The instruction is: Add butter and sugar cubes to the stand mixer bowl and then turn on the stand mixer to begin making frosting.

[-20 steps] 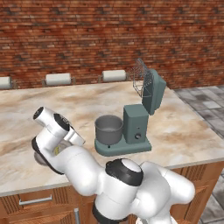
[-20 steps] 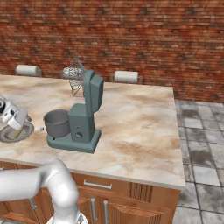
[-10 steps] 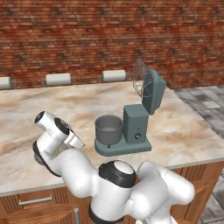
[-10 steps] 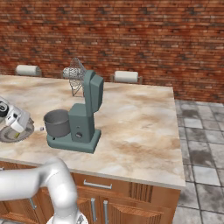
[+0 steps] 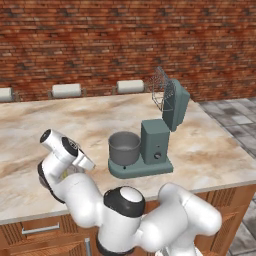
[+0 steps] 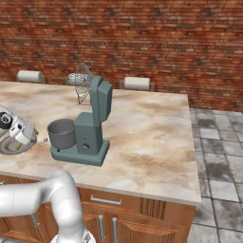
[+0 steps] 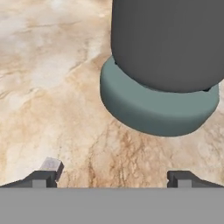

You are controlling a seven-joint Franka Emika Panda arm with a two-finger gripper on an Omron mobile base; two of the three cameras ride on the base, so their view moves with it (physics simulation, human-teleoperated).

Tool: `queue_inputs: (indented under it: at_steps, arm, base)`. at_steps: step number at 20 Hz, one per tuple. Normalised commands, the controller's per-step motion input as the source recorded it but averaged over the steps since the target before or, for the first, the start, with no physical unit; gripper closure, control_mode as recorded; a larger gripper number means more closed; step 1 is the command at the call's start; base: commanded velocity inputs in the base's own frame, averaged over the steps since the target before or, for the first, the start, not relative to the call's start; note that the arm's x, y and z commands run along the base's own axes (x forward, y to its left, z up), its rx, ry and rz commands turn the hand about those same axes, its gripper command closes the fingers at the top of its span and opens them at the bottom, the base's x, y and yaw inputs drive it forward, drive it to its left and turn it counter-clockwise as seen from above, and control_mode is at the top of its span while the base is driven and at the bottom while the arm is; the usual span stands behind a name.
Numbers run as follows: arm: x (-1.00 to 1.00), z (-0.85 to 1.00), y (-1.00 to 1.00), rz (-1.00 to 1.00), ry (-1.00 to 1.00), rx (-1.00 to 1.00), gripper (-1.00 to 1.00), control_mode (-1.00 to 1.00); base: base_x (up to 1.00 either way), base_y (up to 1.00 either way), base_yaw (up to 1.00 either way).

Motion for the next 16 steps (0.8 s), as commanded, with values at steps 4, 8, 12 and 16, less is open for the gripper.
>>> queue_inputs:
  at_steps: [4,8,12,16]
  arm:
    - [0.3,-0.02,0.11,0.0,0.0,0.0,-1.0,-1.0]
    - [0.24,-0.1,0.1,0.0,0.0,0.0,-1.0,-1.0]
    - [0.21,-0.17,0.06,0.0,0.0,0.0,-1.0,-1.0]
    - [0.23,-0.21,0.0,0.0,0.01,0.0,-1.0,-1.0]
  base:
    - [0.0,0.0,0.0]
    - [0.0,0.0,0.0]
    - [0.0,0.0,0.0]
    - [0.0,0.0,0.0]
